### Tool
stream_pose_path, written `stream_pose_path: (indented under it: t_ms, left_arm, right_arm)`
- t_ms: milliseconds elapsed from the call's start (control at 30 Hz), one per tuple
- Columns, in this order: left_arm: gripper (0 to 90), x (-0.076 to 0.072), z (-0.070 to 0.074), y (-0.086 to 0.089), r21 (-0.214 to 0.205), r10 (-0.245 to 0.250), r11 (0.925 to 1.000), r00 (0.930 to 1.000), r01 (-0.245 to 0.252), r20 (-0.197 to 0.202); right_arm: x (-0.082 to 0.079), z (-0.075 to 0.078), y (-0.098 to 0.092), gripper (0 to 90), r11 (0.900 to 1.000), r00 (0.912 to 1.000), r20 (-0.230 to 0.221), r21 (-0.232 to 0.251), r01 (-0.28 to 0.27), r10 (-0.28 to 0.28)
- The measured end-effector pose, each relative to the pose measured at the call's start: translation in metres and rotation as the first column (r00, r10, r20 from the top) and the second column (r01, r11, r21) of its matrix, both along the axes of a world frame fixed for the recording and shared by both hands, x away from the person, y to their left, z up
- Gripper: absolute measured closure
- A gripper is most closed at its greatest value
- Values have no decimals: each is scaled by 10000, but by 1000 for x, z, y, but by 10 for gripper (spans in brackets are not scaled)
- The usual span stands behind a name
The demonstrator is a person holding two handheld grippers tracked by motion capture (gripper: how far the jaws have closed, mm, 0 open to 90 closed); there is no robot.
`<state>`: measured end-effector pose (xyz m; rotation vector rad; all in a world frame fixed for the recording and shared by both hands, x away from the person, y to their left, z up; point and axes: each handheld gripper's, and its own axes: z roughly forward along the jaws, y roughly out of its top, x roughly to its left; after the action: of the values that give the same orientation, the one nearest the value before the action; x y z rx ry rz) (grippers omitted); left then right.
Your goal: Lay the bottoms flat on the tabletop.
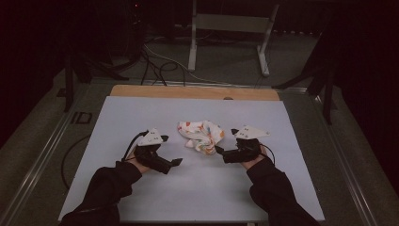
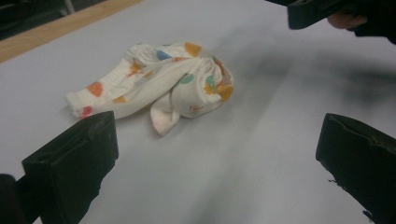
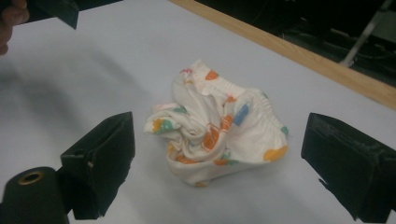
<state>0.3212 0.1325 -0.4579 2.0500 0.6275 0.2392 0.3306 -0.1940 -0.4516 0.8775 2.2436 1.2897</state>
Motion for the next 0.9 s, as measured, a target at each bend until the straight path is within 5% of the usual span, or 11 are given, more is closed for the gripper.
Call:
stream_pose_path:
  t_ms: [300,600,900]
  left_arm:
    - [4,18,-10,-26,7,131,9999,9999,-131,-54]
    - [23,35,-18,-51,306,319,9990,9992,-311,-238]
    - [249,49,-34,-67,521,312,9982,9978,-281,-580]
  right_arm:
    - [9,-14,5,145,9889,9871,-705,285,1460,-1437]
    - [12,-30,18,253,9850,9767,-1292,9,1727,-1711]
    - [14,-47,31,354,9836,9664,-1833,-292,1778,-1801]
